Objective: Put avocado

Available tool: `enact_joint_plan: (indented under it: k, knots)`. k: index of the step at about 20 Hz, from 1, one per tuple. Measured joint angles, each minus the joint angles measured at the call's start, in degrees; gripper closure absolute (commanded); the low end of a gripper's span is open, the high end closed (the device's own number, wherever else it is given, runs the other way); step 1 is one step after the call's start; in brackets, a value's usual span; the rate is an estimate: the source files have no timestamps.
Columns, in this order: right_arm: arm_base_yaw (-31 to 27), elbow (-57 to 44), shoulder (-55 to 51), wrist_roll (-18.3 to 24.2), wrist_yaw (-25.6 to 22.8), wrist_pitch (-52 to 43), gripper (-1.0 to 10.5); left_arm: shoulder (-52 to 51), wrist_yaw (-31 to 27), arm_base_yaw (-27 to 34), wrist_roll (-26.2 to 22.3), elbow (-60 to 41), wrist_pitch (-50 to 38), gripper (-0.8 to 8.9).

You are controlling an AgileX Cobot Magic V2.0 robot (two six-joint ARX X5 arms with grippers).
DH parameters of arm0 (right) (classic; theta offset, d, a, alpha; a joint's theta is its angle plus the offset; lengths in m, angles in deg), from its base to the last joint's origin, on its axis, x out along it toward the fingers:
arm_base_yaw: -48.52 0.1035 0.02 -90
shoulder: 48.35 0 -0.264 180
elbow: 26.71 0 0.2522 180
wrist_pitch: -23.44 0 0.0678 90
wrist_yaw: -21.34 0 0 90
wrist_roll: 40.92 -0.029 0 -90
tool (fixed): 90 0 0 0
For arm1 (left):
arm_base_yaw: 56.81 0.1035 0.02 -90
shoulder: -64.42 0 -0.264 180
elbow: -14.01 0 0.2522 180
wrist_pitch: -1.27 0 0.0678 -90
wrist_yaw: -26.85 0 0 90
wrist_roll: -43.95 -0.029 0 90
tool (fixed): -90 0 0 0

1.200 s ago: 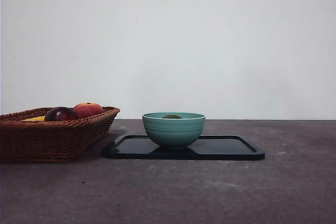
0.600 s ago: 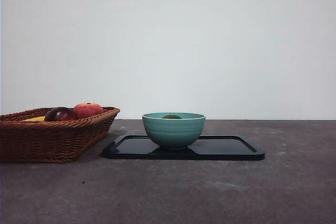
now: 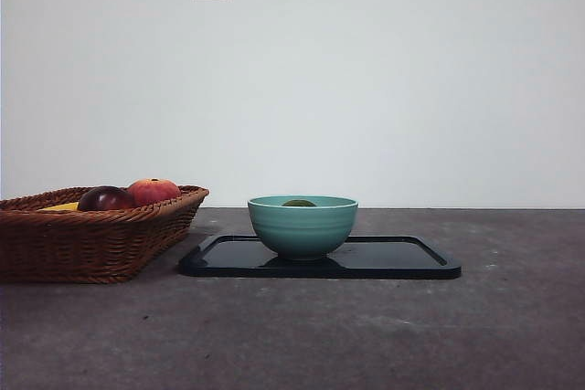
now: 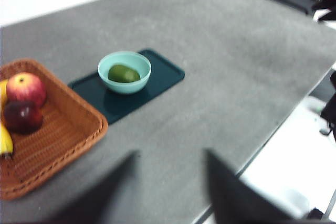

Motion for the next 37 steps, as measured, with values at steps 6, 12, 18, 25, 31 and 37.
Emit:
enact_joint_plan:
  k: [6,12,18,25,31,37]
  knots:
    - [0.0,0.0,0.0,-0.2,0.9,-0.3,9.3,0.0,0.0,0.0,0.0,0.0,1.2,8.07]
    - [0.0,0.0,0.0,-0.2,0.9,-0.3,9.3,0.0,0.0,0.0,0.0,0.0,1.2,8.07]
    - [0.0,0.0,0.0,-0.2,0.9,-0.3,9.3,0.4,0.0,19.7,0.0,0.0,1.1,8.07]
    - [0.0,0.0,0.0,-0.2,1.0,-0.3,9.3,0.4,0.0,42.4,-0.9,-4.2,-4.2,8.07]
    - [0.0,0.0,0.0,-0.2,0.9,-0.3,9.3,-2.2,0.0,48.6,-3.1,-32.6,-42.2,8.07]
    - [0.0,0.0,0.0,-0.3,0.9,-0.3,9.3,-8.1,0.0,48.7,0.0,-55.1,-62.5,8.07]
